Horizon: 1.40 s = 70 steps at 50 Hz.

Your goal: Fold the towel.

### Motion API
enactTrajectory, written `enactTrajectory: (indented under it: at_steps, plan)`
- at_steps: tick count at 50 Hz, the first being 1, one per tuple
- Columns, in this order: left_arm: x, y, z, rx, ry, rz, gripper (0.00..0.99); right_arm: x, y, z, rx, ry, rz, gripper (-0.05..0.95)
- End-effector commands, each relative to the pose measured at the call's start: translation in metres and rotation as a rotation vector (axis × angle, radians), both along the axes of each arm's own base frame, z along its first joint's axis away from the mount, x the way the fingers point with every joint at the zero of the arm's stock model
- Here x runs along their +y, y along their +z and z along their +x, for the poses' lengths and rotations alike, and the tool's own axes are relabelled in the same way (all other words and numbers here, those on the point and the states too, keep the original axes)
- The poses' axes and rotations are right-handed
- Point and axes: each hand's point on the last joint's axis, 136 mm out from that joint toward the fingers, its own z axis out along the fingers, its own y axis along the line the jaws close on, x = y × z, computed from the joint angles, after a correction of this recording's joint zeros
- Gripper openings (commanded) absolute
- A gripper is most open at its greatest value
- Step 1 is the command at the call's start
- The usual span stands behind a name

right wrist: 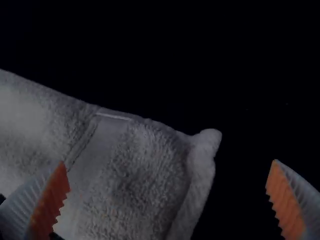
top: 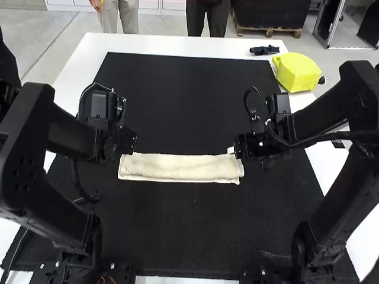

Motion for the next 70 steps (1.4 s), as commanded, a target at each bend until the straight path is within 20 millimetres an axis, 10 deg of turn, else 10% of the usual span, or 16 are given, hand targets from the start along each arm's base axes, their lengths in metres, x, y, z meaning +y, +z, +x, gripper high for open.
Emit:
enactTrajectory:
  at_steps: [1,31,70]
  plan:
    - [0.0,0.019,0.008,-0.056,0.008,-0.007,0.887,0.005,0.004,0.003,0.029,-0.011,0.058,0.91]
    - [0.0,0.032,0.015,-0.088,0.007,-0.006,0.887,-0.014,-0.025,0.004,0.172,-0.082,0.132,0.91]
    - [-0.001,0.036,0.017,-0.094,0.005,-0.007,0.887,0.023,-0.049,-0.028,0.254,0.087,0.065,0.91]
